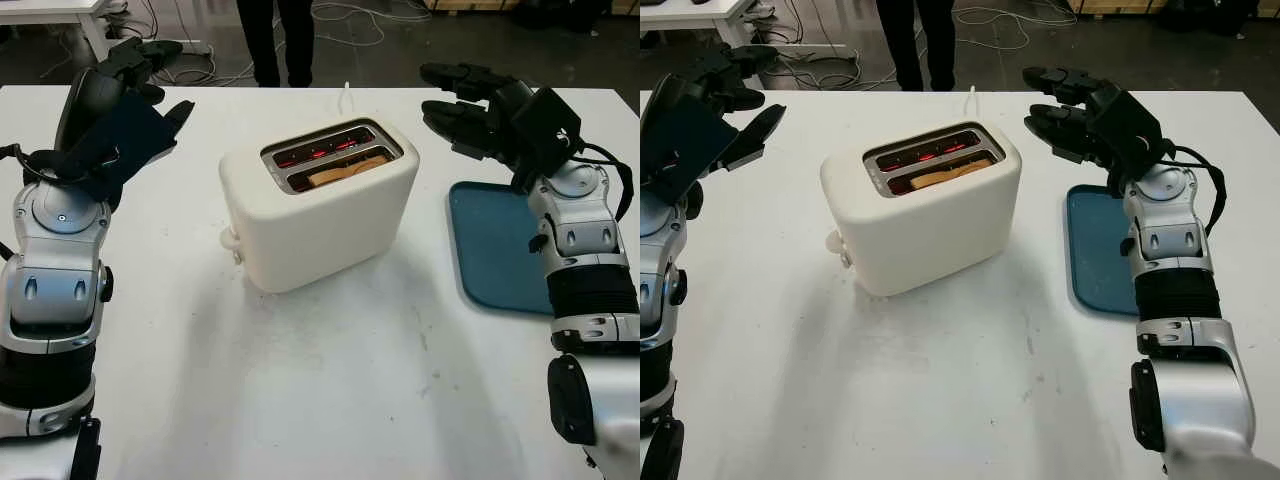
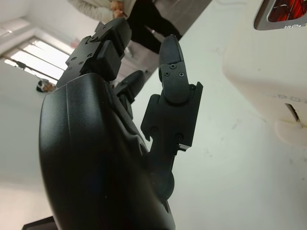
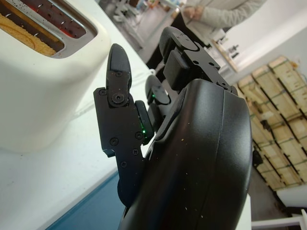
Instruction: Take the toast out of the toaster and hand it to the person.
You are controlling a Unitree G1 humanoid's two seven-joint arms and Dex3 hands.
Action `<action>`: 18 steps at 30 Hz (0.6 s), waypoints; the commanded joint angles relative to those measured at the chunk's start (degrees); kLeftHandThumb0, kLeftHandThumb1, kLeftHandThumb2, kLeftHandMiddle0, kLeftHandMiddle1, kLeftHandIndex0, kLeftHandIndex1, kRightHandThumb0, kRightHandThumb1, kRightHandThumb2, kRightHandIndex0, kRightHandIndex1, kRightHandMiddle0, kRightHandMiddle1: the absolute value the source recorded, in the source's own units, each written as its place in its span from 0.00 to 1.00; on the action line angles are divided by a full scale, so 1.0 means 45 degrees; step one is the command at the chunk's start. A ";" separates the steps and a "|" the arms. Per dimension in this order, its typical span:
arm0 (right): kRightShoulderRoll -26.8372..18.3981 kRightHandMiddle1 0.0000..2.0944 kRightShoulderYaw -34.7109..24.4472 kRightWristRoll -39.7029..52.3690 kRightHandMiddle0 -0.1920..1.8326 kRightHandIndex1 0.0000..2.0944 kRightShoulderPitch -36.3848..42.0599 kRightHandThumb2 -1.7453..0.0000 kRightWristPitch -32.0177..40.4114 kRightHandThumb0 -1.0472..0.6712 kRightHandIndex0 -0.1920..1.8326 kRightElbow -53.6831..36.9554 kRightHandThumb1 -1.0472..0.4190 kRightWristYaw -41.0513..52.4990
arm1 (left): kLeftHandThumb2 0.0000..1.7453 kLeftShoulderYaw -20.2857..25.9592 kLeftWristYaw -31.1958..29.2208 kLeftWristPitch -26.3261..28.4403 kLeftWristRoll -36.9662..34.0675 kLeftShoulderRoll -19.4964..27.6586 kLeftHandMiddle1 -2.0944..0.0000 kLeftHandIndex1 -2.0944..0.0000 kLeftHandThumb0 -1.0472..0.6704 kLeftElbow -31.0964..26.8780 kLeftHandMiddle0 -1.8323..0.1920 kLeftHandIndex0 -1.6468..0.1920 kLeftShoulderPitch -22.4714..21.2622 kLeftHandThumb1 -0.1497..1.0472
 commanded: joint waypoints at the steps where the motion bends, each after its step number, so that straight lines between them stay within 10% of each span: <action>1: -0.0001 0.00 -0.0004 0.0060 0.35 0.00 -0.0081 0.84 -0.0094 0.40 0.35 -0.0103 0.09 -0.0052 | 0.25 0.0045 -0.0015 -0.0065 0.0103 -0.0001 0.52 0.82 0.41 -0.0087 0.89 0.74 0.0047 0.89; 18: 0.0017 0.00 -0.0022 0.0085 0.35 0.01 -0.0103 0.84 -0.0193 0.39 0.36 0.0001 0.09 -0.0038 | 0.25 0.0080 -0.0004 -0.0042 0.0071 -0.0051 0.51 0.81 0.39 -0.0098 0.90 0.75 0.0084 0.89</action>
